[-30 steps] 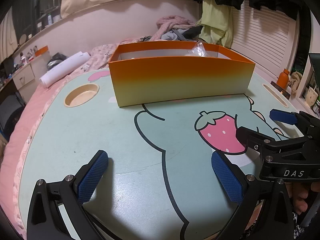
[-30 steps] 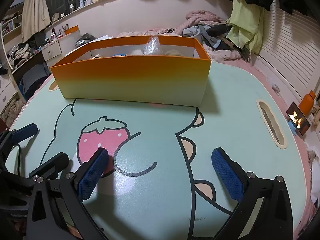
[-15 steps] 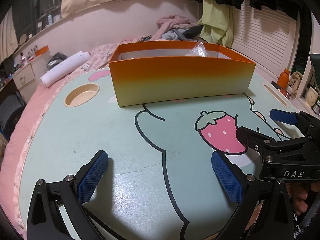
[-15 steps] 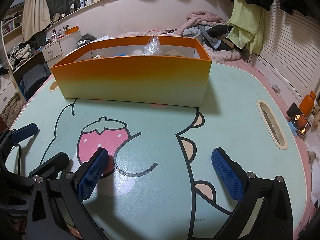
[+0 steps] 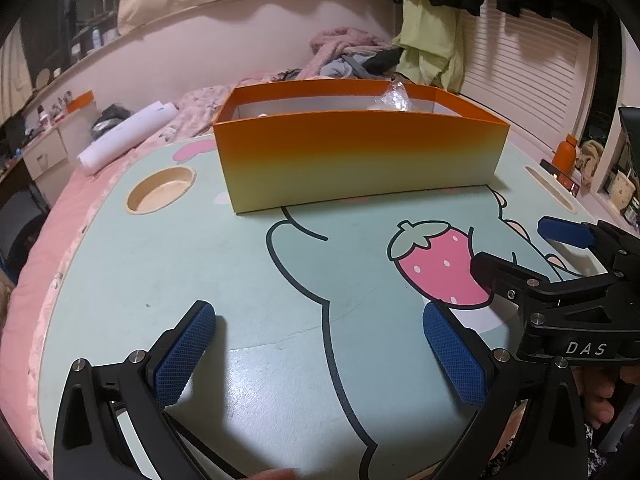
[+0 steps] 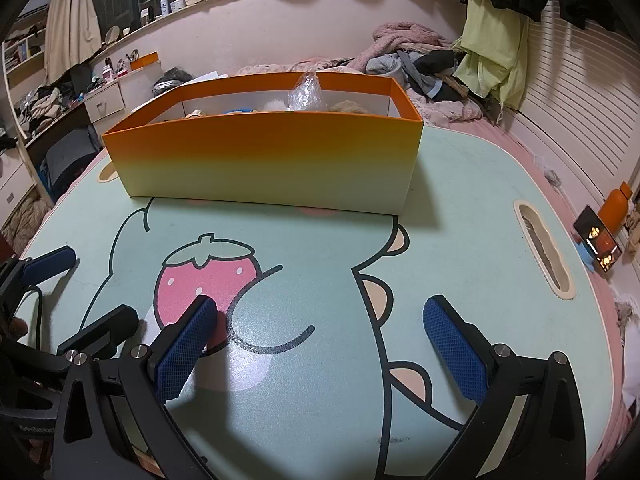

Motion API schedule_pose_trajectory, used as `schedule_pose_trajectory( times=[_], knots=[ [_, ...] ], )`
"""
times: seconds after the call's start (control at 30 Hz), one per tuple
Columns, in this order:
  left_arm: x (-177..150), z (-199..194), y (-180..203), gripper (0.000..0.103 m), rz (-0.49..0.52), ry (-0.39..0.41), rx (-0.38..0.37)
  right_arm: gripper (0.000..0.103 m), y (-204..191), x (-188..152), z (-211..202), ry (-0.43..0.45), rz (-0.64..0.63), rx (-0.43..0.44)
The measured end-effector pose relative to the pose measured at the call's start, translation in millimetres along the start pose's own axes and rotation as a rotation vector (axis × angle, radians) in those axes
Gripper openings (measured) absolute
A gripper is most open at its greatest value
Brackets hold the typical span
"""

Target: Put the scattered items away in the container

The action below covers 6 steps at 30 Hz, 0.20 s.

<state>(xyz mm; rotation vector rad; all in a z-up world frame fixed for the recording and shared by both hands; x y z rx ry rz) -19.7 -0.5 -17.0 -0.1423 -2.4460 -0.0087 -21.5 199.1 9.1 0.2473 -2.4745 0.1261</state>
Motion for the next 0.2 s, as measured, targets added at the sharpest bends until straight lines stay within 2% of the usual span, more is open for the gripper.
schedule_pose_trajectory(
  times=[0.2],
  knots=[
    [-1.5, -0.7, 3.0, 0.103, 0.006, 0.004, -0.004, 0.103, 0.2, -0.3, 0.4, 0.0, 0.0, 0.0]
  ],
)
Point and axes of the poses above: each gripper's, at about its wrist camera, not at the fingertips, and z roughly the way its jaws point, y to its right, x to its top, the point moved 1 cm from there along z, roughly the way its jaws point, and after that the axes turned 6 degrees about -y, right-handed, at the moved point
